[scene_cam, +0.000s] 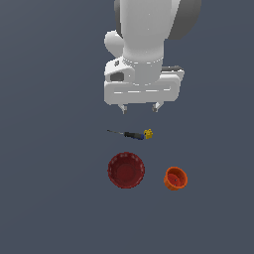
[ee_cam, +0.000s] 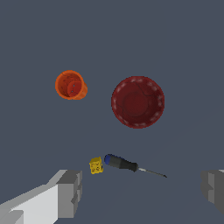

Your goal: Pick up a designated object from a clutter of objects.

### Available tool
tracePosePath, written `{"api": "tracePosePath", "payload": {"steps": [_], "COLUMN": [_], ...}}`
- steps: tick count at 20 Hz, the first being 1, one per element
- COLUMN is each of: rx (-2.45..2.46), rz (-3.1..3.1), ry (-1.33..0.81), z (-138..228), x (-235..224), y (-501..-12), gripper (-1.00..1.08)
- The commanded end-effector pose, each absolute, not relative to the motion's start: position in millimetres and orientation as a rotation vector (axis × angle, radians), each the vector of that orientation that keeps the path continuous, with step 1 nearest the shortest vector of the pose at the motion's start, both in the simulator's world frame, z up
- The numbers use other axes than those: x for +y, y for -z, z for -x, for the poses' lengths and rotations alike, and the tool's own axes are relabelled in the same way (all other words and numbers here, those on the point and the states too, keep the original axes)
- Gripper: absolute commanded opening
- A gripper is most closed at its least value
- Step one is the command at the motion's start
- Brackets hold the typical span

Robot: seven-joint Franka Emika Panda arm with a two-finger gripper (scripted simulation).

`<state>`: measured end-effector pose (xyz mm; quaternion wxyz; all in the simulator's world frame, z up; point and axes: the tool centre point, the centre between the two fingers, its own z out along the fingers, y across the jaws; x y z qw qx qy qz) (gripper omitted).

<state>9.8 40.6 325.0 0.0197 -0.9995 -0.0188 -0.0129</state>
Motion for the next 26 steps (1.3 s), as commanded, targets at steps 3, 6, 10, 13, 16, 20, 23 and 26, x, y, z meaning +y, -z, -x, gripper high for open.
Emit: {"api": "tracePosePath", "payload": {"steps": [3, 6, 10, 13, 16, 20, 23, 26], "rx": [-0.076, -0.113, -0.186, -0.261, -0.354, -0.5, -0.614, -0.727], "rz": [3.102, 3.103, 3.103, 3.101, 3.095, 3.081, 3.065, 3.044], "ry": [0.039, 0.039, 0.039, 0.039, 0.038, 0.036, 0.034, 0.032], "z": [-9, -9, -8, -6, -4, 1, 6, 11], "x": [39, 38, 35, 33, 29, 25, 21, 17], "y": [-321, -316, -304, -292, -278, -255, -238, -221], "gripper": [1.0, 1.0, 1.0, 1.0, 1.0, 1.0, 1.0, 1.0]}}
